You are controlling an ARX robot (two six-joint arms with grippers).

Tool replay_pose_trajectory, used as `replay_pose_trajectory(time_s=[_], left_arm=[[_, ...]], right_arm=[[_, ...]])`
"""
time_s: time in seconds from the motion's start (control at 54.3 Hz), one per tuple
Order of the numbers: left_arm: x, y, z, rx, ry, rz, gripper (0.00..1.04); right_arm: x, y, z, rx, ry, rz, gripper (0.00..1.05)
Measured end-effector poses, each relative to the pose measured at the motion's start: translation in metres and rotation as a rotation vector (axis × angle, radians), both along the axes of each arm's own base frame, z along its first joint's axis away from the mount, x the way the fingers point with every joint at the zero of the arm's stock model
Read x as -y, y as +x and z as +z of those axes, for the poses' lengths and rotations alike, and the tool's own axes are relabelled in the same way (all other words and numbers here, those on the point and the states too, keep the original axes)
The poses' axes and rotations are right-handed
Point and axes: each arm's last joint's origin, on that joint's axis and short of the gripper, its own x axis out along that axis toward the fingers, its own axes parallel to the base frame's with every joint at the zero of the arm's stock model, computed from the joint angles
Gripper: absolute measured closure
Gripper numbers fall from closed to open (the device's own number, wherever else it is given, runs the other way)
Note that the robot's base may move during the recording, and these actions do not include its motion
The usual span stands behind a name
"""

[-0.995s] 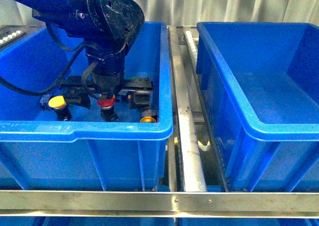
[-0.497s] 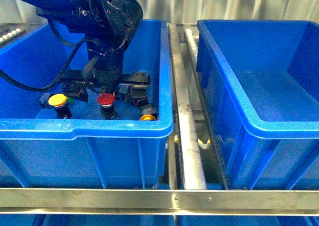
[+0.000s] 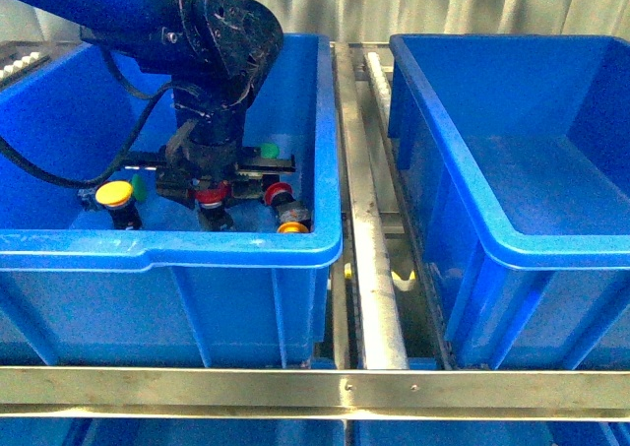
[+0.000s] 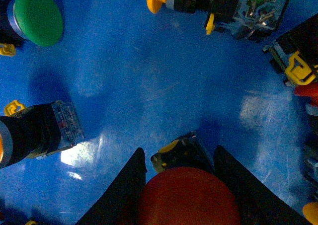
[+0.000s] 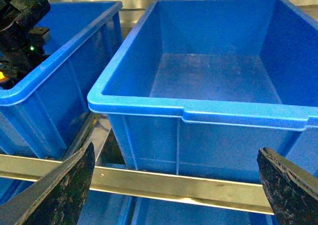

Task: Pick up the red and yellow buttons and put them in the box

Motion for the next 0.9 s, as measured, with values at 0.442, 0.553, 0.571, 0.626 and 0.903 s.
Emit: replay_pose_trajectory(time_s=[0.442, 0.553, 0.571, 0.626, 0.903], left_arm=[[-0.040, -0.027, 0.045, 0.112, -0.057, -0.127, 0.72], [-0.079, -0.049, 0.080, 0.188, -0.070, -0.159, 0.72], [-0.081, -0.050, 0.082, 0.193, -0.071, -0.163, 0.72], [-0.102, -0.062, 0.097, 0.266, -0.119, -0.199, 0.72], [-0.150, -0.114, 0.116, 0.621, -0.510, -0.446, 0.72]], right_arm=[[0.000, 0.000, 0.000, 0.000, 0.000, 0.000, 0.07], [0.000, 0.000, 0.000, 0.000, 0.000, 0.000, 0.07], [0.000, 0.000, 0.000, 0.000, 0.000, 0.000, 0.07], [0.000, 0.000, 0.000, 0.000, 0.000, 0.000, 0.07], [0.000, 0.000, 0.000, 0.000, 0.000, 0.000, 0.07]])
